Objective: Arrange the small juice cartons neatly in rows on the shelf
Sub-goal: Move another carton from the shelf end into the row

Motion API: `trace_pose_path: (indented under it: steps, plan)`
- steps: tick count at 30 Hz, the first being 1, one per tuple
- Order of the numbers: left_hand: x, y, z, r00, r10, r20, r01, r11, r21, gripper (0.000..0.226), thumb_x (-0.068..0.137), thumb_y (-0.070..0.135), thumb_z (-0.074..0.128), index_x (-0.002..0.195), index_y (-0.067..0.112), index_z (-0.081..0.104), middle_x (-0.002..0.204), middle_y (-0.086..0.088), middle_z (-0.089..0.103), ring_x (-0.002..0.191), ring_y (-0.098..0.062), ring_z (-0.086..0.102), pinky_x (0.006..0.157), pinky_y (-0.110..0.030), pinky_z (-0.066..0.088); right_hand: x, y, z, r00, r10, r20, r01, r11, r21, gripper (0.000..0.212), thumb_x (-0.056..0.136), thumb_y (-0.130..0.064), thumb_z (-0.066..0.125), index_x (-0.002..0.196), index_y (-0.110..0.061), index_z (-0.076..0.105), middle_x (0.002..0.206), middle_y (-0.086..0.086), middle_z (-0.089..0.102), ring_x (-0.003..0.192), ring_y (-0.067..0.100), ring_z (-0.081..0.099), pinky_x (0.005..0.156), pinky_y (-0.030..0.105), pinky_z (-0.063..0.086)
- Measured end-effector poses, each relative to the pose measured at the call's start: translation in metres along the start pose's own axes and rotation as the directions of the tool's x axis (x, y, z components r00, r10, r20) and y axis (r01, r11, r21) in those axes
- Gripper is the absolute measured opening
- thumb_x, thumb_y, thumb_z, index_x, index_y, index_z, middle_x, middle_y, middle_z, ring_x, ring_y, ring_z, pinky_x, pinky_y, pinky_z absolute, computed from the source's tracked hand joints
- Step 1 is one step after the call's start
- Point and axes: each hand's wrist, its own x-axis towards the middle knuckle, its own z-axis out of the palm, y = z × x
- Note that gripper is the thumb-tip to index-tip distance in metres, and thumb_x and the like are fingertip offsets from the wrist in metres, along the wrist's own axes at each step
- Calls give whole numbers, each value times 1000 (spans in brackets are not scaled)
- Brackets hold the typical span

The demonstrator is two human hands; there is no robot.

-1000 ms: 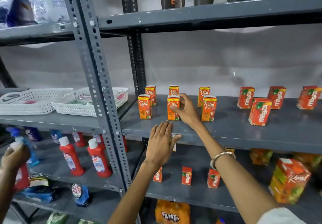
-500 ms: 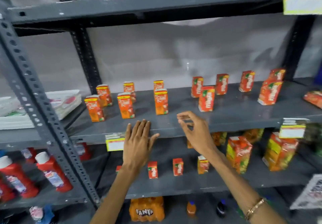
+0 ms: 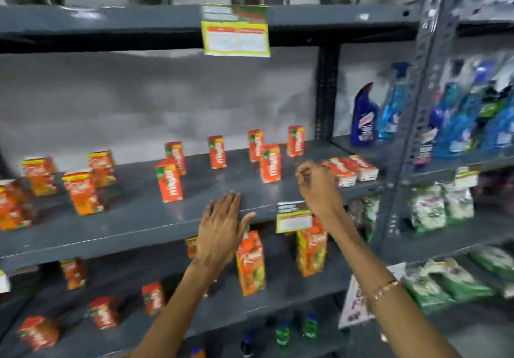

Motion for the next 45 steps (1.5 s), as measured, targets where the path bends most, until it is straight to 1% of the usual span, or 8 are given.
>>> trace_pose_path:
  steps: [5, 10, 13, 18, 23, 29, 36, 45]
  plan:
    - [17, 30, 17, 999, -31, 40, 29, 998, 48, 70, 100, 59, 27, 145, 10, 49, 152, -8, 51, 144, -26, 42, 123, -49, 25, 26, 33, -28, 993, 56, -100, -101, 848, -520, 33, 87, -30, 65, 110, -7, 66, 118, 21, 58, 112, 39, 52, 90, 46, 43]
    - [16, 32, 22, 999, -45, 24, 43, 996, 79, 73, 100, 62, 23, 146, 10, 47, 151, -8, 52, 143, -26, 43, 123, -48, 23, 38, 48, -27, 972, 234, -37, -195, 703, -684, 36, 87, -39, 62, 111, -13, 69, 124, 13, 56, 118, 35, 47, 95, 47, 35]
    - [17, 33, 21, 998, -53, 31, 50, 996, 75, 76, 99, 64, 19, 148, 11, 45, 153, -6, 50, 144, -25, 41, 124, -47, 21, 45, 51, -26, 957, 290, 0, -236, 779, -581, 36, 85, -40, 65, 108, -14, 71, 130, 18, 51, 122, 37, 45, 101, 48, 33]
    - [16, 29, 20, 998, -37, 58, 34, 998, 57, 82, 97, 68, 11, 152, 14, 39, 158, -5, 42, 148, -23, 35, 125, -45, 16, 46, 43, -26, 949, 311, 59, -284, 919, -274, 69, 80, -60, 66, 114, 0, 64, 131, 29, 50, 122, 43, 46, 99, 48, 40]
    - [5, 8, 14, 997, -75, 32, 73, 996, 56, 83, 96, 69, 12, 152, 14, 38, 159, -5, 41, 149, -22, 33, 126, -42, 13, 18, 26, -32, 976, 163, -144, -157, 986, 53, 66, 65, -37, 82, 111, -3, 49, 109, 13, 55, 106, 30, 52, 85, 39, 46]
    - [-11, -25, -2, 991, -136, 17, 134, 986, 94, 83, 96, 68, 11, 149, 13, 43, 156, -6, 45, 148, -24, 36, 125, -44, 15, -17, -51, -12, 999, 26, -27, -16, 947, 322, 61, 62, -28, 87, 95, -26, 36, 104, 6, 52, 91, 20, 60, 75, 34, 53]
    - [-17, -39, -9, 988, -152, 24, 147, 980, 134, 76, 99, 63, 24, 145, 8, 50, 151, -11, 52, 142, -27, 45, 121, -47, 28, -16, -117, 87, 993, -25, 113, 1, 977, 213, 69, 67, -26, 82, 117, 5, 46, 111, 17, 52, 106, 33, 55, 88, 36, 43]
    - [-20, -46, -8, 994, -100, 35, 94, 987, 130, 72, 102, 60, 31, 151, 8, 39, 156, -11, 46, 147, -26, 37, 125, -45, 19, -1, -126, 141, 991, 69, 114, -83, 988, 128, 95, 73, -37, 84, 139, 10, 34, 133, 24, 48, 126, 37, 49, 106, 41, 39]
